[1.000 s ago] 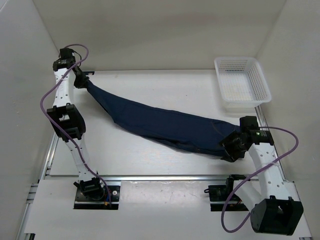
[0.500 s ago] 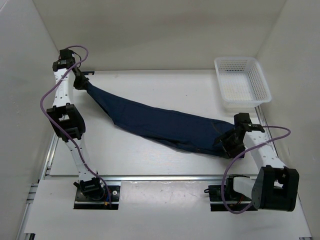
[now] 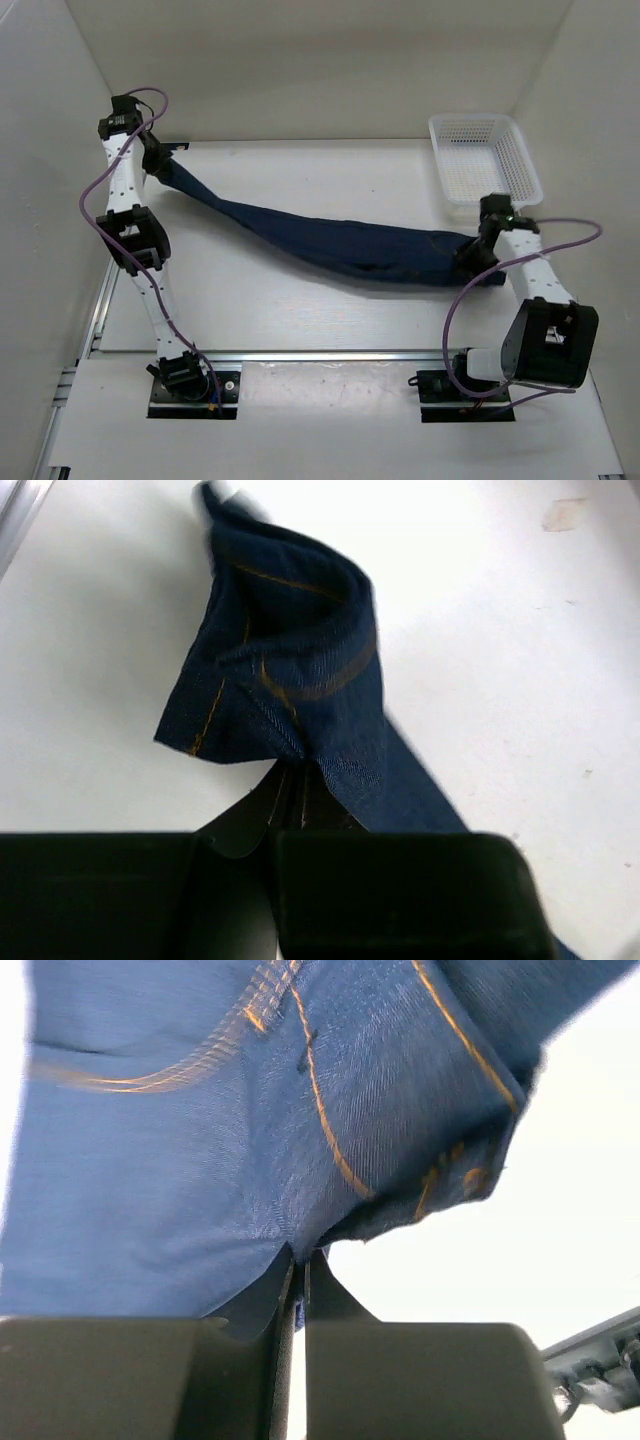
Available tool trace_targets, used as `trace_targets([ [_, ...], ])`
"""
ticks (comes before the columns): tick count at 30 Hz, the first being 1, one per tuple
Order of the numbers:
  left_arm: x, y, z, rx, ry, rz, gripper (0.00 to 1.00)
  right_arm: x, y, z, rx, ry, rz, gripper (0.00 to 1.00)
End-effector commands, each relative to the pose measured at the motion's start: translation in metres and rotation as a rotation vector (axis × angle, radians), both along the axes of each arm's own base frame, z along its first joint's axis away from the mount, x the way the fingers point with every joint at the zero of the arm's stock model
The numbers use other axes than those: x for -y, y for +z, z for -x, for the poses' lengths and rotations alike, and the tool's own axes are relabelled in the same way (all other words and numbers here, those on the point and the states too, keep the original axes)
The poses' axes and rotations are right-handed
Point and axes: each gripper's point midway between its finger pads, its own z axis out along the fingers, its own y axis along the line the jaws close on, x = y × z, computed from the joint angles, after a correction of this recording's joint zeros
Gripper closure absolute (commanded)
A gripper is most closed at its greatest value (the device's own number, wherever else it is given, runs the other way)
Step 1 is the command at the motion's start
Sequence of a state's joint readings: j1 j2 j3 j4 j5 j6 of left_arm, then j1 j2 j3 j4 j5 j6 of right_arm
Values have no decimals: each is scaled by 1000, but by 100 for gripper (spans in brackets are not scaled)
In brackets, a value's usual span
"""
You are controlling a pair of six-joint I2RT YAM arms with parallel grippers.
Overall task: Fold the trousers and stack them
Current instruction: Fold the trousers
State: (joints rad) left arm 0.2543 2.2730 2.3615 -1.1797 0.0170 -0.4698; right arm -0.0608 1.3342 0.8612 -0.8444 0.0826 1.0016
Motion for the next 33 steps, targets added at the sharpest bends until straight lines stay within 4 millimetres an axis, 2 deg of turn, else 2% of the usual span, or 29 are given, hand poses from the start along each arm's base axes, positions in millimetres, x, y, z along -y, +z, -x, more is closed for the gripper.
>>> trace_targets([
  [1,7,31,-18,87,-49,37,90,59,96,-63,270,-19,229,100],
  [2,5,60,-25,174,-43,47,90,69,114,-68,299,-30,258,100],
  [3,1,68,-27,204,-31,58,90,84,131,-71,327,-68,286,100],
  [4,0,94,-24,266,-25,59,90,90,145,-74,354,-77,299,100],
  [5,-7,95,-26,297,-4,92,90,97,166,-79,395,-77,329,100],
  [7,-12,118,-17,351,7,97,90,105,177,-74,401,-91,357,100],
  [8,-11,117,-14,345,8,99,90,104,182,-72,417,-93,360,100],
  [11,-15,95,-4,279,10,98,90,107,159,-51,362,-101,367,100],
  [12,-14,72,5,211,10,105,90,105,153,-44,351,-99,365,100],
  [13,-13,55,8,176,6,112,90,102,129,-32,290,-100,348,100],
  [14,-14,49,15,156,16,104,90,97,118,-26,269,-103,325,100],
  [15,-16,16,29,66,32,97,90,92,109,-18,257,-95,306,100],
  [16,-20,-1,36,24,51,97,90,88,99,-12,238,-102,286,100],
  [17,-22,-11,41,8,61,86,90,82,76,3,182,-104,260,100],
  [18,-23,-26,47,-25,70,82,90,80,72,10,179,-115,256,100],
  [19,-28,-49,64,-98,96,79,90,77,65,16,165,-110,242,100],
  [21,-30,-69,76,-156,122,91,90,73,49,30,126,-106,235,100],
  [25,-36,-90,93,-226,160,52,90,71,42,39,108,-115,228,100],
  [28,-46,-84,100,-221,186,40,90,70,43,41,108,-104,231,100],
  [29,-50,-88,105,-235,209,41,90,70,45,42,117,-92,237,96],
  [30,-47,-89,112,-251,209,46,78,70,45,45,106,-91,234,85],
  [31,-51,-86,115,-245,219,46,57,69,44,48,94,-80,234,76],
  [32,-55,-87,122,-257,235,38,34,71,49,48,104,-84,247,62],
  [33,-54,-86,124,-258,235,38,16,74,55,49,114,-80,267,39],
])
